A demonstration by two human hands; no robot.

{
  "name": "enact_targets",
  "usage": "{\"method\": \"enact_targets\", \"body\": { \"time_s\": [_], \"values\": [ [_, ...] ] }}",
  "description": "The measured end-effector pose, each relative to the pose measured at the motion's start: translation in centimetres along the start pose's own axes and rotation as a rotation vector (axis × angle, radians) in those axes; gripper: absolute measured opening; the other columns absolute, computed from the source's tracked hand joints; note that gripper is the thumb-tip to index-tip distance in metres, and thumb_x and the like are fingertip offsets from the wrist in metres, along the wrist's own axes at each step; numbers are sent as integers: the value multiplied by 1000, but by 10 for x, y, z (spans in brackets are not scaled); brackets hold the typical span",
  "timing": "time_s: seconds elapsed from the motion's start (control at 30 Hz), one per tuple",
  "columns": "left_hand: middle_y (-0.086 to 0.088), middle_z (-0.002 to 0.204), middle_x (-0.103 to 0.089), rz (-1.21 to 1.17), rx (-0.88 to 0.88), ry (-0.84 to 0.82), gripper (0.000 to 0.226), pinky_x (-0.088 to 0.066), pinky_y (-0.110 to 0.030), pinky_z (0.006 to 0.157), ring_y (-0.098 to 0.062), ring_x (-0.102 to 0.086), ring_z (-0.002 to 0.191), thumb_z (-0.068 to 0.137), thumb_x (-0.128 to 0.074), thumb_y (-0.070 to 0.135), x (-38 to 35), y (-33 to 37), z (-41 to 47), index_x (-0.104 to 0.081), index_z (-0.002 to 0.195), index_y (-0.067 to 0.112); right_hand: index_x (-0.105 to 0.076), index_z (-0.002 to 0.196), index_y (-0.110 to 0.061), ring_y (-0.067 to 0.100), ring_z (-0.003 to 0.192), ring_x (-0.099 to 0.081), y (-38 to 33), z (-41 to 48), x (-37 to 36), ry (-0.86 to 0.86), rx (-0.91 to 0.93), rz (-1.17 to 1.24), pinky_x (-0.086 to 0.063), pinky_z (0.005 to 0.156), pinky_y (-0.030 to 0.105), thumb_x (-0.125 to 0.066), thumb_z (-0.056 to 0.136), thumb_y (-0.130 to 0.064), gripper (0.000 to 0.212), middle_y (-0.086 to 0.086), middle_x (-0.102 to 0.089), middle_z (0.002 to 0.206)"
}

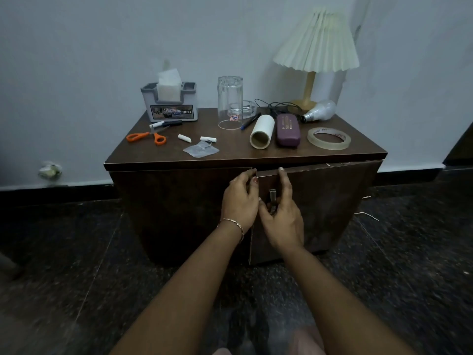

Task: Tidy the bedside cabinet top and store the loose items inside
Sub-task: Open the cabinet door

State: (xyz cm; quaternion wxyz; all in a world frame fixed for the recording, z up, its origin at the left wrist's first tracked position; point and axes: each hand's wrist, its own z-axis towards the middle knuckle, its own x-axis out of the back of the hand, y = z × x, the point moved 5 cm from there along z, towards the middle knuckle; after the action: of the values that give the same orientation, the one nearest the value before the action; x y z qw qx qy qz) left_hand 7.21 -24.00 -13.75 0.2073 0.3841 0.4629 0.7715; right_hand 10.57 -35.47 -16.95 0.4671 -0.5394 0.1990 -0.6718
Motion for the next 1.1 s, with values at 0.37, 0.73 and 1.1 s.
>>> {"method": "enact_targets", "body": {
  "time_s": [0.37, 0.73, 1.1],
  "values": [
    [-8, 67, -65, -151, 285, -363, 31, -53, -27, 61, -18, -64, 62, 77, -75, 32, -3, 22, -10, -54, 62, 17, -60, 104, -21, 24, 87, -60, -25, -16, 77, 212, 294, -353, -42, 71, 32, -47, 91, -37, 25, 1, -62, 92],
    [-16, 88, -72, -127, 374, -1011, 18, -59, -27, 72, -20, -72, 81, 84, -68, 24, -33, 53, -39, -64, 78, 8, -42, 128, -17, 26, 123, -46, 17, 4, 125, 98, -374, 53, -42, 103, 37, -74, 71, -32, 67, 9, -42, 137],
    [-10, 85, -71, -229, 333, -1283, 13, -58, -25, 71, -19, -72, 78, 87, -66, 22, -129, 93, -95, -61, 81, 11, -56, 128, -16, 17, 112, -60, 48, -5, 195, 73, -376, -27, -49, 93, 29, -73, 73, -22, 58, 1, -63, 124]
  ]
}}
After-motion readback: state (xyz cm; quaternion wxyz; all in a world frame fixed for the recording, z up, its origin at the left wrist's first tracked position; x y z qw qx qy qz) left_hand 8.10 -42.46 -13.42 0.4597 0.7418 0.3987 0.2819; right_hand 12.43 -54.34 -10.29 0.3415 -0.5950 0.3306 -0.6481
